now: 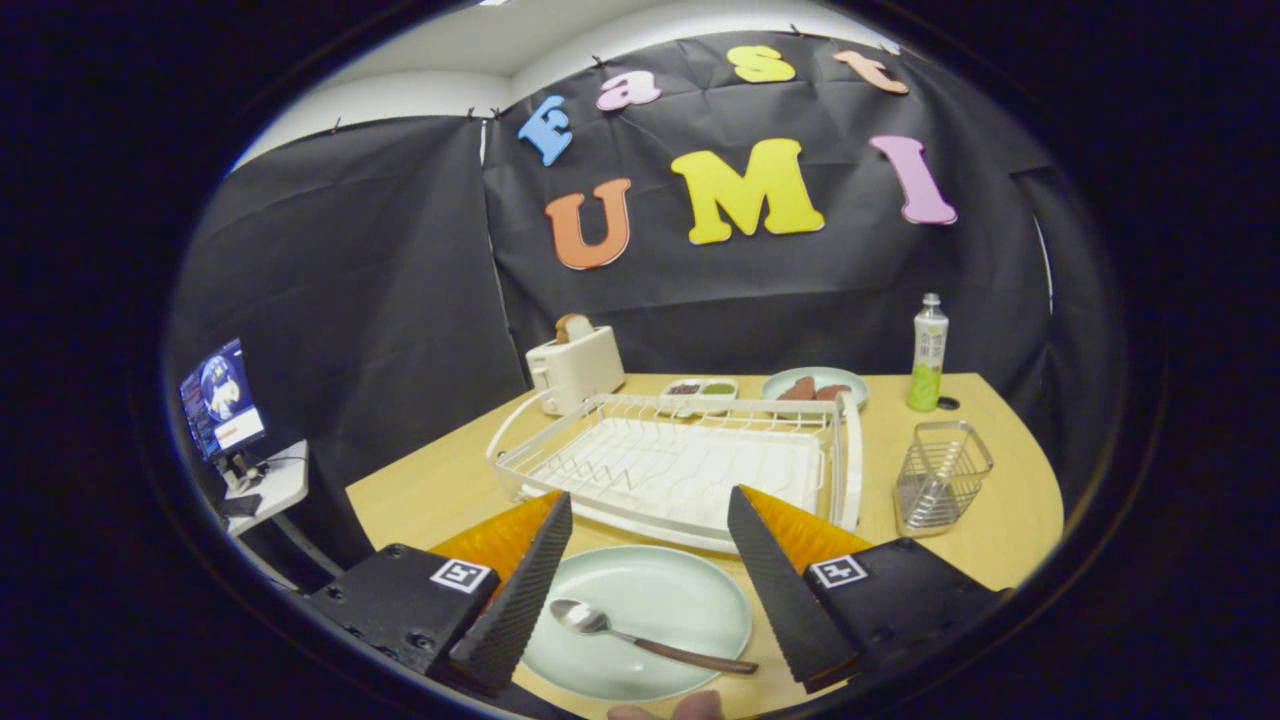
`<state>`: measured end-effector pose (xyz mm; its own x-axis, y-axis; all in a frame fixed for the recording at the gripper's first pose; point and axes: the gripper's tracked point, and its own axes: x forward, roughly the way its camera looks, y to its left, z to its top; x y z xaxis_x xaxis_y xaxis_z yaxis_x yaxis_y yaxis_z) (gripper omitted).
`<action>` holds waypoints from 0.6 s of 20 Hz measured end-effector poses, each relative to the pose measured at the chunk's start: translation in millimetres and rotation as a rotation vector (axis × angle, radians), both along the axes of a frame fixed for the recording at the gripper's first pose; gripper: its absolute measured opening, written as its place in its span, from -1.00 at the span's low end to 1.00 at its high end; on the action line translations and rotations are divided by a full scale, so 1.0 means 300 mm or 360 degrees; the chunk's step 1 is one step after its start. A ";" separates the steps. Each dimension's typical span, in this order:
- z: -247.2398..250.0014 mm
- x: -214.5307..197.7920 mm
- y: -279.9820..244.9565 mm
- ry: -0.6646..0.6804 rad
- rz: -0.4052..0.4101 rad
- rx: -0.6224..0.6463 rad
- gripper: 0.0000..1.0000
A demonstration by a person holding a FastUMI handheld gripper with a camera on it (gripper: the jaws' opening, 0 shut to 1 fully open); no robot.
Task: Take the plate from the dish rack, then take the spoon from the basket and place it into the plate.
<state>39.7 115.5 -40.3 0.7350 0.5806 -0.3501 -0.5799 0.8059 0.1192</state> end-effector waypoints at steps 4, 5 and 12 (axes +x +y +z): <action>0.100 0.020 -0.079 -0.0215 -0.0229 -0.0036 1.00; 0.126 0.017 -0.098 -0.0269 -0.0291 -0.0040 1.00; 0.318 -0.084 -0.247 -0.0586 -0.0744 0.0066 1.00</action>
